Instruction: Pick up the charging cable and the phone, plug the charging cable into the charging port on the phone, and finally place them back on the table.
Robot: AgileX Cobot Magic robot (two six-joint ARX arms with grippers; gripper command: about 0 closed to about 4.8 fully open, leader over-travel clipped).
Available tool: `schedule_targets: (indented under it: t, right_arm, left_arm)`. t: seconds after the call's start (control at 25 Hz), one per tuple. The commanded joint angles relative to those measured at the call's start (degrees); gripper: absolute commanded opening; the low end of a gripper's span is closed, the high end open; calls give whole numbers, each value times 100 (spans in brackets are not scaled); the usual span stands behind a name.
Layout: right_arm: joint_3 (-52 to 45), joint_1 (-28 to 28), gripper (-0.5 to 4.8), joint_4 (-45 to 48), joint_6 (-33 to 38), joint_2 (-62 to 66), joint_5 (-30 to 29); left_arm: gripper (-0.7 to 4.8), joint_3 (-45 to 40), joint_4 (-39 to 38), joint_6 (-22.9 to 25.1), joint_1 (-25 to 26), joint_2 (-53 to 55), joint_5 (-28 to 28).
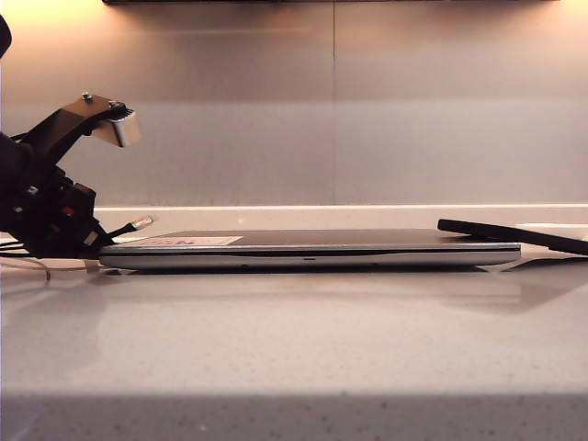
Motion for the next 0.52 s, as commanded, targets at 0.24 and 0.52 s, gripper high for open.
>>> schedule_targets:
  t: [0.24,0.52]
  right_arm:
    - [28,0,-5,103,-15,-13,15]
    - [28,0,-5,133,-11,-11,17]
  left_arm:
    - [-6,306,-236,-240,-4,-247,31]
    - [-6,623,-507,-649,-7,-605,28]
